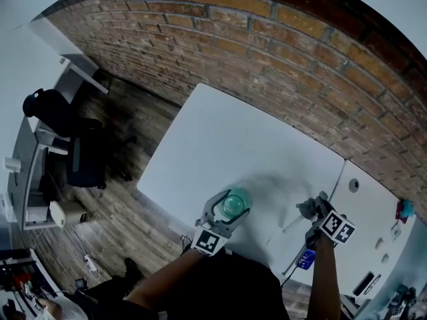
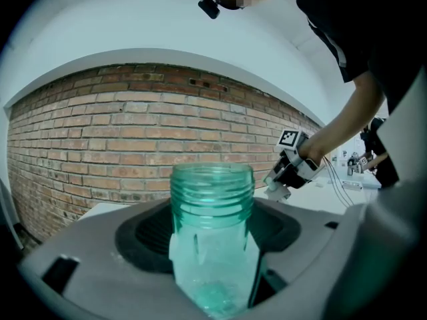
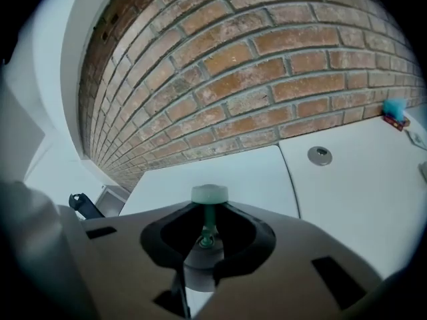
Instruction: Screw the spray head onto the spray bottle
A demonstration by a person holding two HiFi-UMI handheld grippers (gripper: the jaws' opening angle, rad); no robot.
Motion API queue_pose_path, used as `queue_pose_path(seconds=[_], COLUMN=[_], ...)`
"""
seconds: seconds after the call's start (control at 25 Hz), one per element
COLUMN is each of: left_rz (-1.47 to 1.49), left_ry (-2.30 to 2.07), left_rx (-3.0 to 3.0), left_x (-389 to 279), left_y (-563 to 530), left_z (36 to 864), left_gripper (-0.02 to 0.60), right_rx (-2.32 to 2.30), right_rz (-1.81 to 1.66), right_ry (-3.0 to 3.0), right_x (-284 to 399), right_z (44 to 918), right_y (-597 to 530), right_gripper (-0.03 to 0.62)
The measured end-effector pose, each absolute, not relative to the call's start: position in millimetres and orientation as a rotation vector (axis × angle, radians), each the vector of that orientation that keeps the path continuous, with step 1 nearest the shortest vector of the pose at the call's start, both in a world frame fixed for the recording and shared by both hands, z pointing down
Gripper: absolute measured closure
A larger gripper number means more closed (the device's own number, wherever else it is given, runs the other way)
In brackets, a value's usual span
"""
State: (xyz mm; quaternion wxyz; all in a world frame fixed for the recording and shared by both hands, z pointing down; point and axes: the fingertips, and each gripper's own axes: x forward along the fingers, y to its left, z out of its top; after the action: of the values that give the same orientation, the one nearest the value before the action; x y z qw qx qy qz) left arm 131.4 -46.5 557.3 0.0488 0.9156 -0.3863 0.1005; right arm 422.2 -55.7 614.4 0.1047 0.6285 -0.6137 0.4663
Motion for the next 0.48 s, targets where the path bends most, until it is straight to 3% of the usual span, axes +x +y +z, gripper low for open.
queue_pose_path(seconds=[0.48], left_rz=[0.335], left_ry=[-1.179], left_rx=[2.799], left_x=[133], left_y=[-46], left_z=[559], left_gripper=[0.258], right_rx=[1.854], right_rz=[1.132], right_ry=[-1.957], right_x=[410], right_z=[561], right_y=[-59], right_gripper=[0.526])
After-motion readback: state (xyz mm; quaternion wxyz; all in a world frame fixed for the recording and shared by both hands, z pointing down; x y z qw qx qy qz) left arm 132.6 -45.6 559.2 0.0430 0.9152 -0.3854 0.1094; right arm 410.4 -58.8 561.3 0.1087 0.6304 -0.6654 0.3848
